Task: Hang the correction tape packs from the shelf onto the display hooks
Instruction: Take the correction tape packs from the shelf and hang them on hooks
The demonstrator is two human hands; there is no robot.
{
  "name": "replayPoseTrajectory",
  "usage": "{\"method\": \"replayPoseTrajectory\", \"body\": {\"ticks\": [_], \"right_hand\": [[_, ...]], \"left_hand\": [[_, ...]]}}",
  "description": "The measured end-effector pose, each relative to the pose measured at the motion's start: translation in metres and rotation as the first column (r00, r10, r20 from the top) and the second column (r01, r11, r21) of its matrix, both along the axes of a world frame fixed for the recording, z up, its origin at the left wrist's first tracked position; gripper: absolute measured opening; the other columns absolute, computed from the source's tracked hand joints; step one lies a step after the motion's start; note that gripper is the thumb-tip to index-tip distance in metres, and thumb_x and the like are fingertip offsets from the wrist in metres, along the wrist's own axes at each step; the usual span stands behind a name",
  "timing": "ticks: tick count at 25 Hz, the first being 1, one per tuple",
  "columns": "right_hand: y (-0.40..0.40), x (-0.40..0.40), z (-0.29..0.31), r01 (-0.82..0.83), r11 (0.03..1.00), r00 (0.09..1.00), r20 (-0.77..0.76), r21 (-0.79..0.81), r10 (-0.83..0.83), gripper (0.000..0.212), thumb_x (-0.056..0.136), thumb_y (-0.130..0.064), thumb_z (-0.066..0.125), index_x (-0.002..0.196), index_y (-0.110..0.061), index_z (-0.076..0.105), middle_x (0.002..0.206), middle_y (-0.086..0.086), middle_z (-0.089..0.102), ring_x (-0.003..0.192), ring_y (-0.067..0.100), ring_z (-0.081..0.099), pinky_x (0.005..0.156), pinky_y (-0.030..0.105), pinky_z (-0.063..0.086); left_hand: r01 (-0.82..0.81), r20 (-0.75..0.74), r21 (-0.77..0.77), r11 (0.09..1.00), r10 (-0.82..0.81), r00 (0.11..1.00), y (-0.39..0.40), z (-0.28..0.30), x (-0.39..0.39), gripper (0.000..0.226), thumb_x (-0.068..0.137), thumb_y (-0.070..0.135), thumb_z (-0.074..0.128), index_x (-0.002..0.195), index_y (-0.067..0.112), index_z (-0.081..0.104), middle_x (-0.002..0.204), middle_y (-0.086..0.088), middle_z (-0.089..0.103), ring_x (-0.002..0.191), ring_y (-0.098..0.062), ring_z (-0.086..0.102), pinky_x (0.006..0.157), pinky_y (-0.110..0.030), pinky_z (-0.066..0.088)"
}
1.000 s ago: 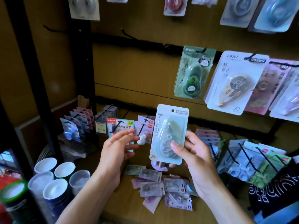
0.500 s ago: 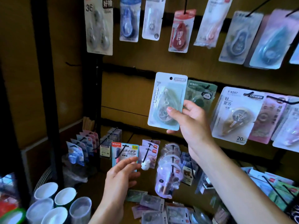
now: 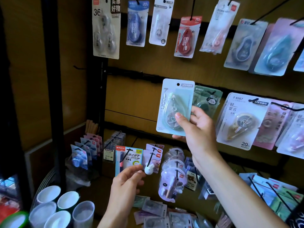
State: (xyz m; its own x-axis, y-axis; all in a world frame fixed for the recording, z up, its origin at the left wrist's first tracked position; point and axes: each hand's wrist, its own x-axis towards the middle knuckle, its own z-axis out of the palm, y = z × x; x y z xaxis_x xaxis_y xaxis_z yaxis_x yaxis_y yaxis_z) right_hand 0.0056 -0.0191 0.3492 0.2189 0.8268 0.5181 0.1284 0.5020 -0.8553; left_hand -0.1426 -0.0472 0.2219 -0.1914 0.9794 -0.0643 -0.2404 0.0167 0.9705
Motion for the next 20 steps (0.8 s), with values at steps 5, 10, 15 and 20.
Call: {"method": "replayPoseTrajectory", "body": {"ticks": [5, 10, 15, 20], "right_hand": [[0.004, -0.004, 0.001, -0.050, 0.998, 0.992, 0.115, -0.045, 0.055, 0.026, 0.091, -0.015, 0.066, 0.115, -0.021, 0.058, 0.100, -0.005, 0.075, 0.083, 0.013, 0.074, 0.052, 0.030, 0.056], [0.000, -0.001, -0.004, -0.021, 1.000, 1.000, 0.016, -0.023, 0.022, 0.026, 0.092, -0.014, 0.065, 0.116, -0.020, 0.059, 0.098, -0.007, 0.075, 0.083, 0.010, 0.074, 0.053, 0.030, 0.056], [-0.003, 0.001, -0.005, -0.034, 0.999, 0.999, -0.001, -0.005, 0.034, 0.031, 0.091, -0.014, 0.066, 0.122, -0.015, 0.058, 0.102, -0.003, 0.075, 0.084, 0.011, 0.073, 0.053, 0.030, 0.057], [0.002, -0.009, 0.004, -0.041, 0.999, 0.999, -0.011, -0.006, 0.041, 0.028, 0.091, -0.014, 0.066, 0.118, -0.015, 0.059, 0.100, -0.004, 0.075, 0.085, 0.013, 0.074, 0.054, 0.036, 0.059]], "left_hand": [[0.017, -0.006, 0.002, 1.000, -0.017, 1.000, 0.003, 0.000, 0.008, 0.014, 0.089, 0.013, 0.061, 0.091, 0.020, 0.073, 0.083, 0.000, 0.076, 0.078, -0.017, 0.064, 0.064, -0.026, 0.045], [0.060, -0.026, 0.007, 0.998, -0.060, 0.998, 0.003, -0.002, 0.014, 0.013, 0.088, 0.014, 0.063, 0.091, 0.022, 0.073, 0.086, -0.001, 0.075, 0.077, -0.015, 0.065, 0.064, -0.027, 0.044], [0.061, -0.064, -0.002, 0.998, -0.061, 0.996, 0.006, -0.006, 0.012, 0.013, 0.087, 0.014, 0.064, 0.091, 0.022, 0.074, 0.082, 0.001, 0.076, 0.073, -0.014, 0.064, 0.061, -0.026, 0.045], [0.079, -0.095, -0.024, 0.997, -0.081, 0.992, 0.005, -0.005, 0.013, 0.014, 0.089, 0.016, 0.063, 0.090, 0.024, 0.074, 0.083, 0.004, 0.076, 0.078, -0.015, 0.067, 0.062, -0.025, 0.046]]}}
